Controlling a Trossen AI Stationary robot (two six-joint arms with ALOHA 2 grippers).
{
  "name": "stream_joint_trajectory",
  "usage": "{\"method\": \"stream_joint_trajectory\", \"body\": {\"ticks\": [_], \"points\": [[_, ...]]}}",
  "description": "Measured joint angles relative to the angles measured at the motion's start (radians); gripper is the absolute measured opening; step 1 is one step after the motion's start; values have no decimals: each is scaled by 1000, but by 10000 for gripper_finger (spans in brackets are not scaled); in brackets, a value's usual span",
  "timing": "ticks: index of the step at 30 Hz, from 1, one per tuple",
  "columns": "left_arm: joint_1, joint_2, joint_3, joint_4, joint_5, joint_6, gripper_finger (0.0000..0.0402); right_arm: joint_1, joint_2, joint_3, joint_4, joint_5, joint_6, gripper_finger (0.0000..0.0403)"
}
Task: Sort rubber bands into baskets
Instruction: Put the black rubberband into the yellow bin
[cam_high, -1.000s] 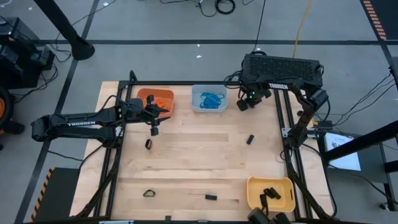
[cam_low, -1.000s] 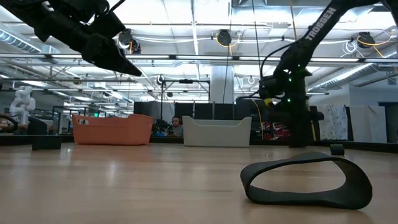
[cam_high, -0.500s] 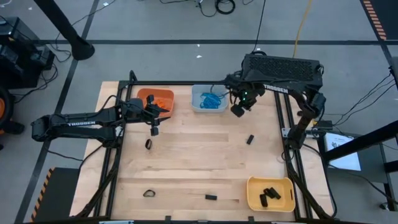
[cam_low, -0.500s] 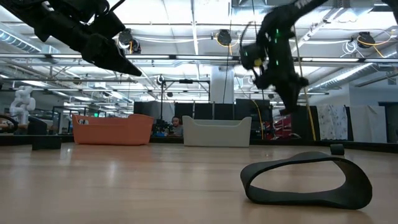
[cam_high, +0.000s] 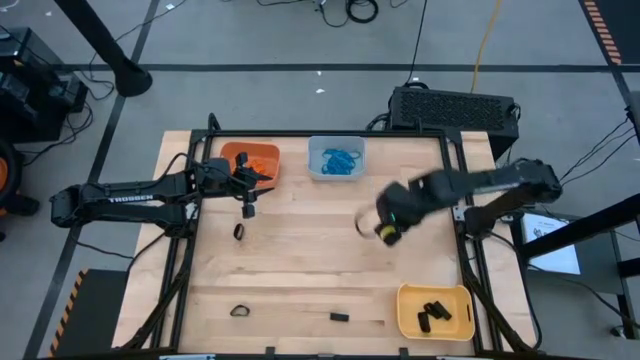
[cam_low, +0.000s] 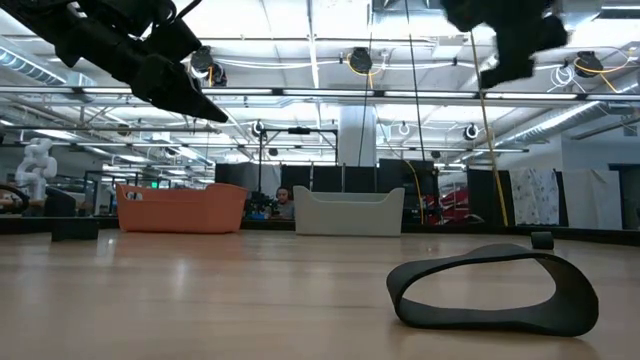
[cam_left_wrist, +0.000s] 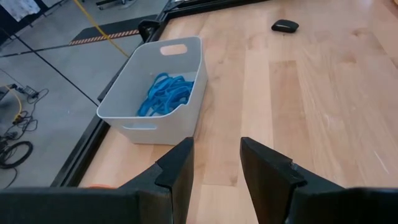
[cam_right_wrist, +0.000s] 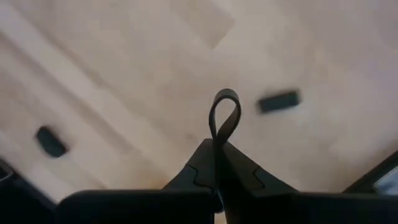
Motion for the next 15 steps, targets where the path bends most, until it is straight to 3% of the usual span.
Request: {"method": "stream_joint_trajectory", "body": {"ticks": [7,15], "points": [[0,0,0,-1,0,-2,138,331,15,-107,135,3,413,0],[0,0,0,-4,70,-65,138,564,54,-182,310,-44,766,0]]}}
